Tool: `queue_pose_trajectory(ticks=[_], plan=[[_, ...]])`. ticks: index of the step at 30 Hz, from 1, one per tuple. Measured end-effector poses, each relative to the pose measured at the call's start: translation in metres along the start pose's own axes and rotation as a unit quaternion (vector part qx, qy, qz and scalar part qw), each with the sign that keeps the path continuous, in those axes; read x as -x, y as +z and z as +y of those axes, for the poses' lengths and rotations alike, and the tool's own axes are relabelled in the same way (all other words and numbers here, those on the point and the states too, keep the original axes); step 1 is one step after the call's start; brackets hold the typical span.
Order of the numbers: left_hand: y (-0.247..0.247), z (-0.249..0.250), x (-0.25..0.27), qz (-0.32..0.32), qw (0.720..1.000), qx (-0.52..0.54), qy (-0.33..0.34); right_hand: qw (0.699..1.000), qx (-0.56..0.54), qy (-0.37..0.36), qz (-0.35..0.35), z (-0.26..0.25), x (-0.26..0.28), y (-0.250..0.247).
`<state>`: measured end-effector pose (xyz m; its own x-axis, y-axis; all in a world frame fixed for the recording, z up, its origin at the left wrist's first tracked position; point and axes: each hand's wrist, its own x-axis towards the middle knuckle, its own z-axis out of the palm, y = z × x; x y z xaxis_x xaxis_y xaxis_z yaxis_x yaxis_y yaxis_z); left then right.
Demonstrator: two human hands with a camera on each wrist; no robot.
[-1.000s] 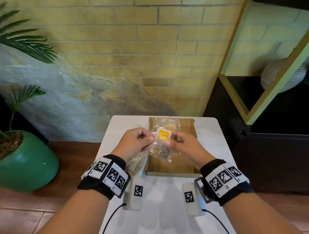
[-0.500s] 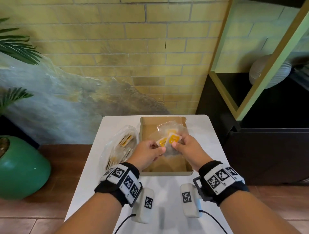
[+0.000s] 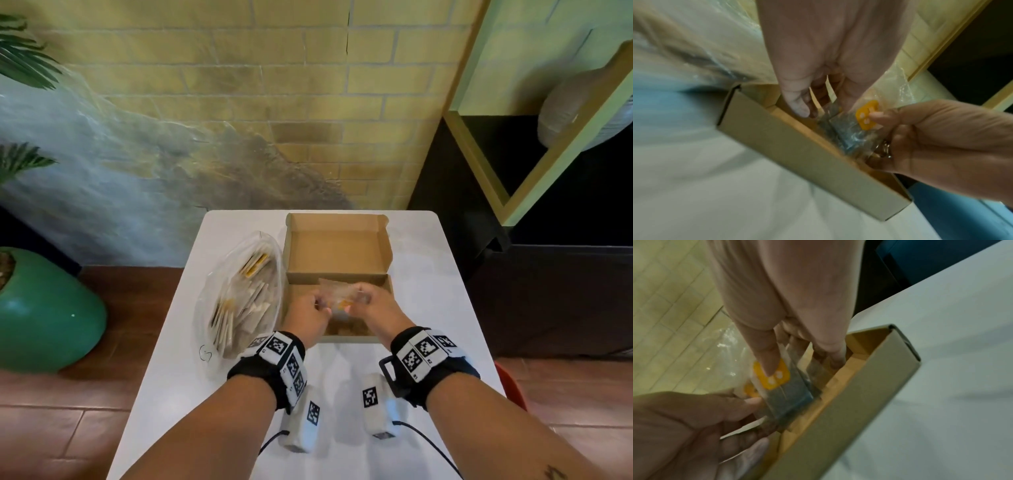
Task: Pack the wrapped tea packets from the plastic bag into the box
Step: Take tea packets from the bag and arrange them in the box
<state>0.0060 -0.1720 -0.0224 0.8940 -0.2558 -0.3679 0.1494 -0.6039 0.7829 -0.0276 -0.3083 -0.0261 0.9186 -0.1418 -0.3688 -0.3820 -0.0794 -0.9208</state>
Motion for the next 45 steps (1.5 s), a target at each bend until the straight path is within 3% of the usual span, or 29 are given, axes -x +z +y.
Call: queue_pose_trajectory(ticks=[15, 23, 29, 33, 38, 43, 45], plan=[[0.010, -0.011, -0.001, -0.053, 0.997, -0.064, 0.000, 0.988, 0.147, 0.055, 0.004, 0.020, -0.003, -0.006], [0.001, -0.011, -0.006, -0.027, 0.997, -0.055, -0.036, 0.975, 0.201, 0.043, 0.083, 0.028, -0.006, -0.013], [-0.014, -0.007, -0.011, 0.045, 0.998, -0.039, 0.012, 0.976, 0.162, -0.001, 0.146, 0.010, -0.004, -0.020], [-0.029, 0.004, -0.010, 0.095, 0.991, -0.064, 0.063, 0.963, 0.218, -0.050, 0.153, -0.012, -0.003, -0.032], [-0.036, 0.013, -0.015, 0.084, 0.964, -0.213, 0.134, 0.930, 0.334, -0.080, 0.129, -0.033, -0.011, -0.045], [-0.038, 0.029, -0.033, 0.041, 0.929, -0.338, 0.146, 0.890, 0.438, -0.101, 0.079, -0.047, -0.033, -0.053], [-0.037, 0.034, -0.037, 0.017, 0.902, -0.406, 0.148, 0.877, 0.465, -0.106, 0.054, -0.048, -0.041, -0.054]])
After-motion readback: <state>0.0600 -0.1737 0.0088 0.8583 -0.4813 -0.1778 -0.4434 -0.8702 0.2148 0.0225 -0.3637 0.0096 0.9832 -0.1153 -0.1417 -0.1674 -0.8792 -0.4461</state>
